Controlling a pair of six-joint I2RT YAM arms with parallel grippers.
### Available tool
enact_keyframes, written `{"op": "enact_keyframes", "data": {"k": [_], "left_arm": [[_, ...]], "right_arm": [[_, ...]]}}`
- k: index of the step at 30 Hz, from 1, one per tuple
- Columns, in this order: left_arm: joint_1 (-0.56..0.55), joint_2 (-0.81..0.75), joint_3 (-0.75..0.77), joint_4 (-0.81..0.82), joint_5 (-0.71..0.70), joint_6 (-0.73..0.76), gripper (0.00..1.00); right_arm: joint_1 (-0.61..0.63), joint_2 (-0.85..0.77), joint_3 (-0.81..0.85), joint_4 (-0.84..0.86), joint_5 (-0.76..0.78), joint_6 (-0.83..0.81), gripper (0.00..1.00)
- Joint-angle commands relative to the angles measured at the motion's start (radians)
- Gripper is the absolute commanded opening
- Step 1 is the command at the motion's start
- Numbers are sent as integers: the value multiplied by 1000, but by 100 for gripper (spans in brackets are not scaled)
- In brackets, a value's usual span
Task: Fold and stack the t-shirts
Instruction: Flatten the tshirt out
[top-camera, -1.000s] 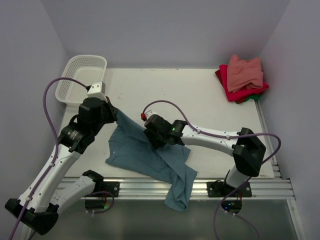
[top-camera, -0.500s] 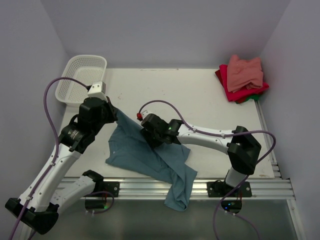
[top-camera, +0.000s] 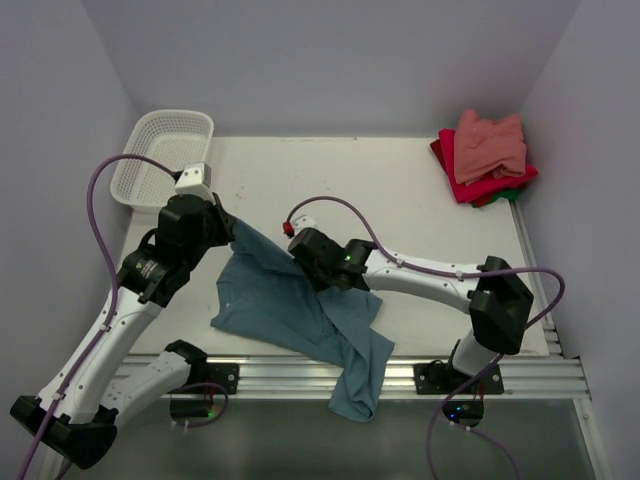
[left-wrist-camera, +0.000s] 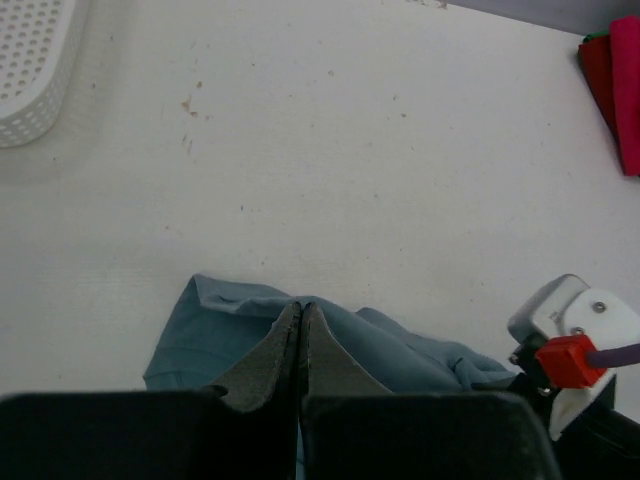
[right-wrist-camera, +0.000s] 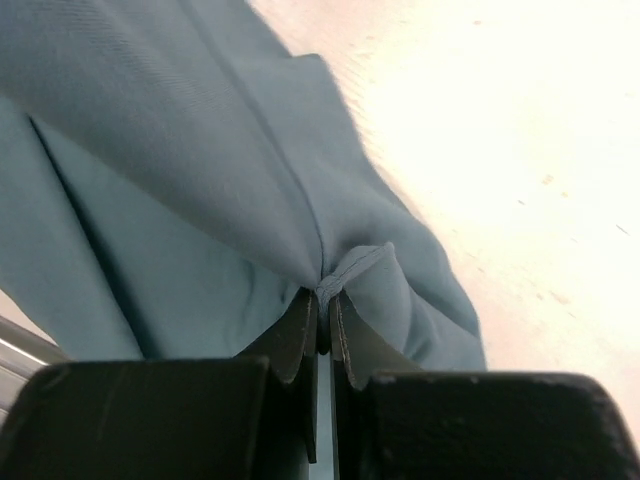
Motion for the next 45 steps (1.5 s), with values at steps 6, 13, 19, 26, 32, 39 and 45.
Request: {"op": "enact_keyframes", "data": {"k": [6, 13, 19, 26, 32, 39, 45], "left_arm": [[10, -16, 17, 2, -49, 2, 0], [10, -7, 28, -1, -57, 8, 0], [10, -4, 42, -10, -68, 13, 0], [10, -1, 43, -13, -60, 7, 0], [10, -10, 49, -25, -67, 8, 0], [10, -18, 55, -36, -81, 11, 0], [10, -25, 89, -59, -116, 24, 0]], "right_arm": [[-8, -300, -66, -181, 216, 14, 0], [-21, -399, -103, -262, 265, 37, 0], [-24, -448, -131, -293, 271, 49, 0], [-32, -437, -142, -279, 268, 48, 13], [-43, -427, -152, -256, 257, 40, 18], [-69, -424, -154, -281, 312, 60, 0], [-106, -391, -79, -558, 595, 256, 0]]}}
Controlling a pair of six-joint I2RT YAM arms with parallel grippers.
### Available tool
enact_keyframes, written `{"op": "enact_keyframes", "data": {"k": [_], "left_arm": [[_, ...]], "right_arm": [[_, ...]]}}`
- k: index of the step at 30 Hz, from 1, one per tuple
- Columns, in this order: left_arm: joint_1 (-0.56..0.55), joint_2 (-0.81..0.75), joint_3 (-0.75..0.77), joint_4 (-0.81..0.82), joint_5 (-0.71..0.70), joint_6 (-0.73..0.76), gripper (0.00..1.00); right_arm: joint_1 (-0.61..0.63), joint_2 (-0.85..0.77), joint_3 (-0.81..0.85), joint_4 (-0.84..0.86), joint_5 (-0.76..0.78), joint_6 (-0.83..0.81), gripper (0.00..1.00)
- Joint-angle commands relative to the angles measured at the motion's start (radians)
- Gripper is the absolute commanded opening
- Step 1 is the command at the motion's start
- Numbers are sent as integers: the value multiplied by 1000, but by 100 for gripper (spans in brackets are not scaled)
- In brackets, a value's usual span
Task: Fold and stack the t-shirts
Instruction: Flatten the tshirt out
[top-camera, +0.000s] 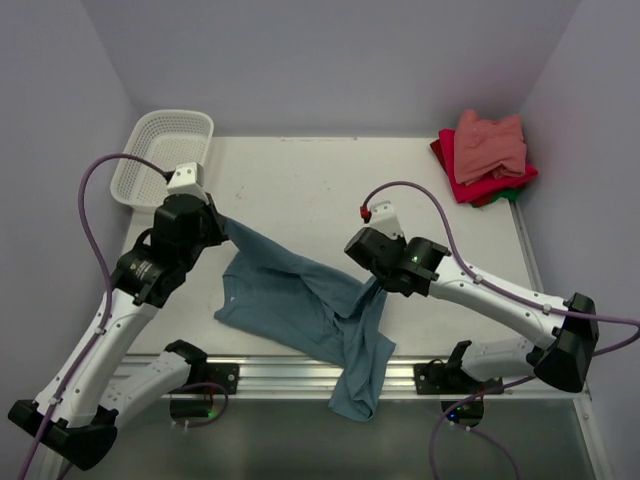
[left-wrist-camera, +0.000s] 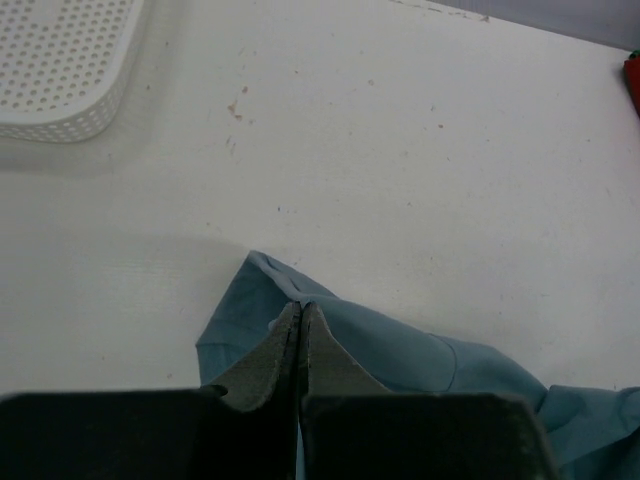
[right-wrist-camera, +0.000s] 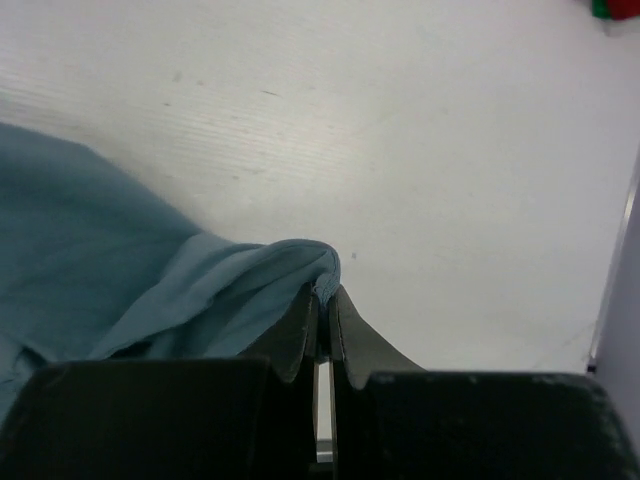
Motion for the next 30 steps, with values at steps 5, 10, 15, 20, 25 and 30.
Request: {"op": "enact_keyframes", "data": {"k": [5, 10, 15, 20, 25, 30], "left_arm": [[5, -30, 123, -55, -151, 62, 0], [5, -26, 176, -85, -191, 88, 0], [5, 2, 225, -76, -196, 106, 0], [7, 35, 303, -66, -232, 142, 0], [5, 60, 427, -66, -240, 183, 0], [5, 36, 544, 3, -154, 251, 0]], "right_arm": [[-82, -90, 26, -262, 266, 263, 0], [-168, -175, 18, -258, 272, 242, 0], [-231, -228, 67, -192, 290, 148, 0], [-272, -227, 134, -134, 301, 45, 0], [-277, -256, 190, -46, 287, -68, 0], [-278, -291, 279, 106, 197, -252, 0]]}}
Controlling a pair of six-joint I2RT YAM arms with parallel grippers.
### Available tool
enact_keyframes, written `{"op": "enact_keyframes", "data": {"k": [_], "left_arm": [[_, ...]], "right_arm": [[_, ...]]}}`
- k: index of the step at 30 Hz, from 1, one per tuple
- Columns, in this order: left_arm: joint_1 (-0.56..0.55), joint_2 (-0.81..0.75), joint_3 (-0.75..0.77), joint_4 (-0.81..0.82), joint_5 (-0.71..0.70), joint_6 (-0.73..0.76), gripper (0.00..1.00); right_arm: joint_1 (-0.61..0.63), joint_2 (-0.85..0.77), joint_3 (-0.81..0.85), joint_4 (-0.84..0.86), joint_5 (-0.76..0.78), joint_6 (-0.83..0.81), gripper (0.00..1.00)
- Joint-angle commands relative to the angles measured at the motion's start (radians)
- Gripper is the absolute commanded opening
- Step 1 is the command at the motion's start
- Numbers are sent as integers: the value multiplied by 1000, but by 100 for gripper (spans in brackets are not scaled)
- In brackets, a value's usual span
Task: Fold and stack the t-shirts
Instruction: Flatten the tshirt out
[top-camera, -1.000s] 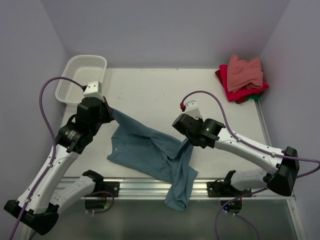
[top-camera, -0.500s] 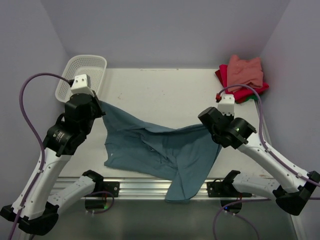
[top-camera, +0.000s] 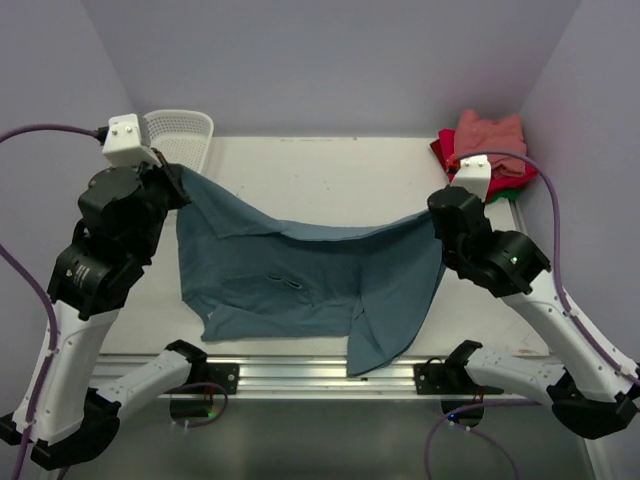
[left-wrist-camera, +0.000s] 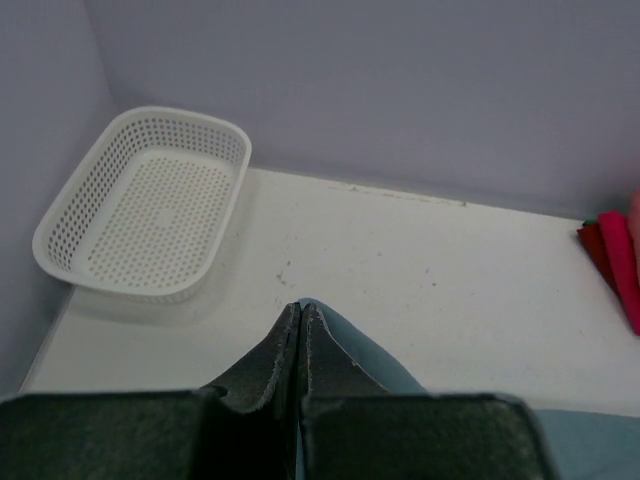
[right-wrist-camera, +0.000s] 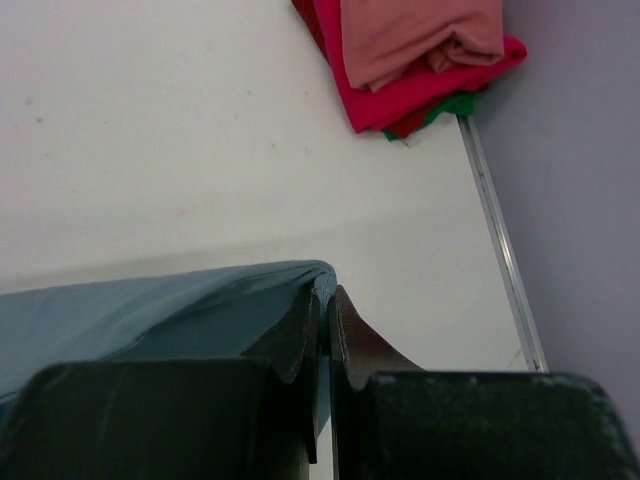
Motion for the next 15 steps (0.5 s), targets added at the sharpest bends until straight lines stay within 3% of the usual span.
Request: {"op": "enact_keyframes", "data": {"k": [1, 7, 11, 15], "left_arm": [[5, -35, 114, 99, 60, 94, 0], [5, -93, 265, 144, 268, 163, 0], [5, -138, 350, 162, 422, 183, 0], [5, -150, 450, 155, 580, 186, 0]], "right_arm": [[-4, -42, 114, 158, -45, -174, 0], [-5, -100, 277, 225, -181, -321, 0], [-4, -199, 332, 322, -362, -386, 0], [-4, -262, 393, 321, -660, -452, 0]]}}
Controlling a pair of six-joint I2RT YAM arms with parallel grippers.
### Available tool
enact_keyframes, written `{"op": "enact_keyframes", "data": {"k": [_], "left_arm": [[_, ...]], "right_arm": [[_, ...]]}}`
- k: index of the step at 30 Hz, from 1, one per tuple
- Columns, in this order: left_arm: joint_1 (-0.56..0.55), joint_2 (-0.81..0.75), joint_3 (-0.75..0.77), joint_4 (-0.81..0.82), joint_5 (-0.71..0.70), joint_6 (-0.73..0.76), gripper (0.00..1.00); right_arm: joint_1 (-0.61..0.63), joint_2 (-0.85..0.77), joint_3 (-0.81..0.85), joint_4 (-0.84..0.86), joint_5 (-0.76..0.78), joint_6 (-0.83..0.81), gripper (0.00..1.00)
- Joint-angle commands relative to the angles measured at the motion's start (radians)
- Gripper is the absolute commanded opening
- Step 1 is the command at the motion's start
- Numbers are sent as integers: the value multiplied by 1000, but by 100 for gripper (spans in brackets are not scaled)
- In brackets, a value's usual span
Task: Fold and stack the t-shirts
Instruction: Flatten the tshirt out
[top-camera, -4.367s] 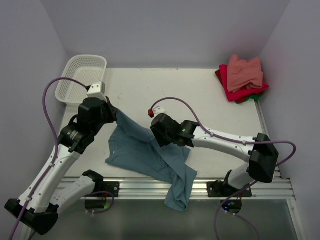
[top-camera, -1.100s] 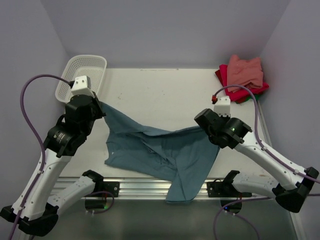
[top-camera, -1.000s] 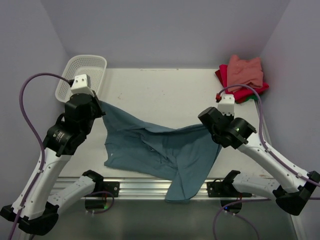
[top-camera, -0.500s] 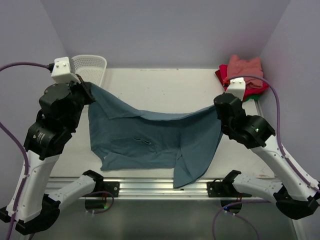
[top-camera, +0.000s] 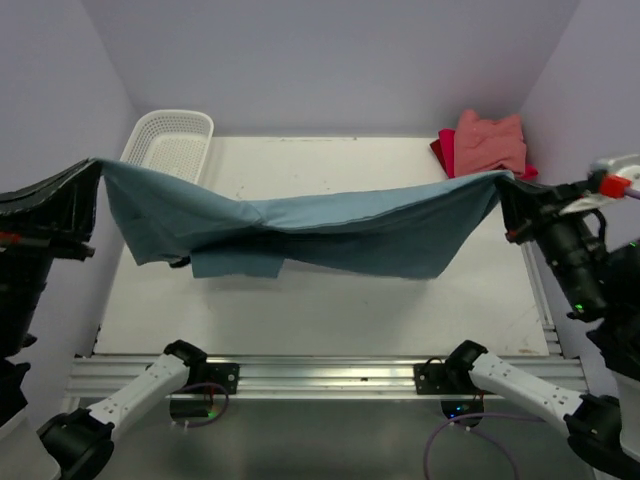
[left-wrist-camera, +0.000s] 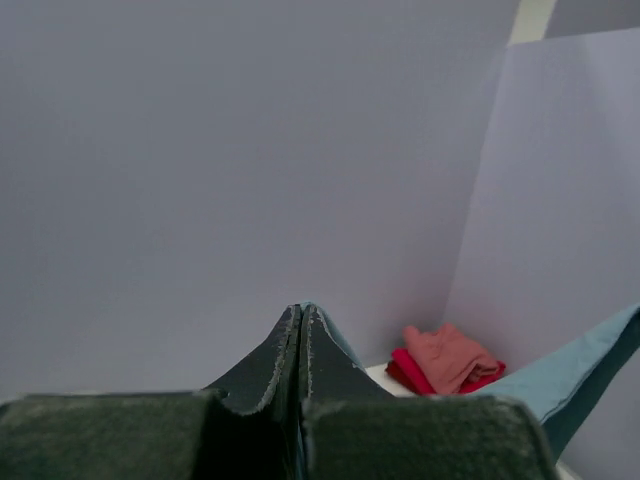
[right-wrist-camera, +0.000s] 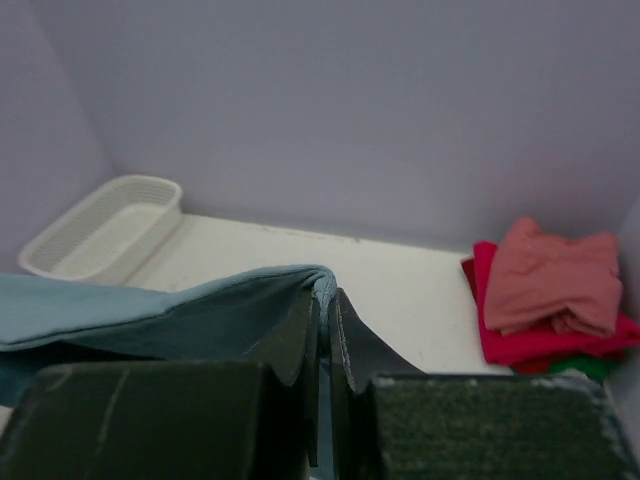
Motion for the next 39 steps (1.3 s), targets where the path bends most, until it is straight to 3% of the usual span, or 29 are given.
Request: {"op": "enact_keyframes", "data": {"k": [1, 6, 10, 15, 18, 24, 29, 34, 39], "left_arm": [[6, -10, 69, 80, 282, 30, 0], [30, -47, 85, 175, 531, -32, 0], [58, -36, 103, 261, 790, -130, 0], [118, -6, 172, 374, 956, -219, 0], [121, 60, 256, 286, 894, -175, 0], [106, 204, 243, 117, 526, -21, 0], [72, 424, 270, 46, 260, 59, 0], [40, 589, 358, 14, 326, 48, 0], [41, 495, 338, 50, 493, 22, 0]], "right_arm": [[-3, -47, 89, 65, -319, -103, 0], [-6, -81, 238, 7, -605, -108, 0], [-17, -108, 319, 16, -917, -51, 0], [-28, -136, 344, 135, -963, 40, 0], [-26, -78, 353, 81, -733, 1, 0], [-28, 91, 261, -41, -244, -83, 0], [-28, 304, 226, 13, -9, -123, 0], [-26, 438, 403, -41, -146, -108, 0], [-26, 325, 393, -22, -382, -121, 0]]}}
